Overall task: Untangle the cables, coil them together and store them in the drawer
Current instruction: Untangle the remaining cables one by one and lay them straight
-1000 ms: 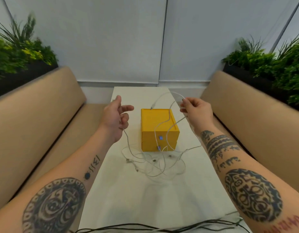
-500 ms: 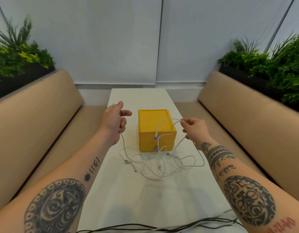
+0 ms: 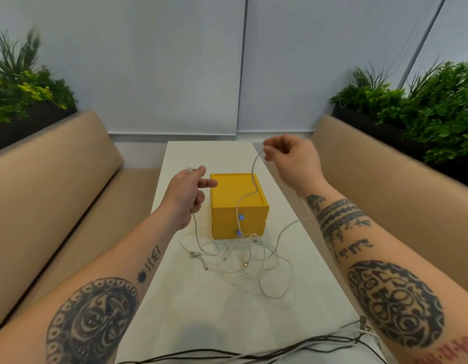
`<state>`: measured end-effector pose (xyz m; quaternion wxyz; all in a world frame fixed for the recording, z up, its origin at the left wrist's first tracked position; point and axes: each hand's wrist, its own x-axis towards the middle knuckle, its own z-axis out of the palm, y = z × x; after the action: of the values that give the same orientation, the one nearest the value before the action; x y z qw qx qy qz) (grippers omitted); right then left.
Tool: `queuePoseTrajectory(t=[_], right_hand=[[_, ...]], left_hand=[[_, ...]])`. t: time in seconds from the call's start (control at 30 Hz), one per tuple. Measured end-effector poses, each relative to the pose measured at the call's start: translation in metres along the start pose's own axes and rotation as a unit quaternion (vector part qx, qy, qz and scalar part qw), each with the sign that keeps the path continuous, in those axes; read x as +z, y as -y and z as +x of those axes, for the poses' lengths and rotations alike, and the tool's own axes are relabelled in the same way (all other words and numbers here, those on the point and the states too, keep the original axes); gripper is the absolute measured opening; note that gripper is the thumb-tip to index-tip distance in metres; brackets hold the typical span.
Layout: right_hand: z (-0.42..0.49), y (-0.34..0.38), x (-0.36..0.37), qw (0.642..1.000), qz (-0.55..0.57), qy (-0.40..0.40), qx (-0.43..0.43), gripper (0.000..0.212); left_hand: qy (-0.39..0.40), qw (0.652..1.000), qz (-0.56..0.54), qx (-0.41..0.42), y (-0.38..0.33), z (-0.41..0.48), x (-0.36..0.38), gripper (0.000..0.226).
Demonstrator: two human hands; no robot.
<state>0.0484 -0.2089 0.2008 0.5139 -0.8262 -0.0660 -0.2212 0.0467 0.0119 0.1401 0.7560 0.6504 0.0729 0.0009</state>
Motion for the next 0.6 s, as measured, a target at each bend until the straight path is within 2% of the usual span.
queuePoseTrajectory(t=[0.2,0.3,0.4,0.6], right_hand=[[0.000,0.026,-0.006,0.985,0.040,-0.106,-0.129,0.012],[-0.002,0.018,-0.008,0.985,0.044,-0.131,-0.106,0.014],[-0.007,0.008,-0.003,0.990,0.059,-0.114,-0.059,0.013],[-0.011,0.034,0.011,0.980,0.158,-0.105,-0.054,0.012]], left_hand=[[0.015,0.999,-0.037,-0.005,-0.008,-0.004,-0.002,0.018],[-0.008,0.999,-0.031,0.014,-0.011,-0.004,-0.009,0.019],[-0.007,1.000,-0.004,0.008,-0.008,-0.005,-0.017,0.022],[0.121,0.985,0.116,0.036,-0.002,-0.021,-0.002,0.041]])
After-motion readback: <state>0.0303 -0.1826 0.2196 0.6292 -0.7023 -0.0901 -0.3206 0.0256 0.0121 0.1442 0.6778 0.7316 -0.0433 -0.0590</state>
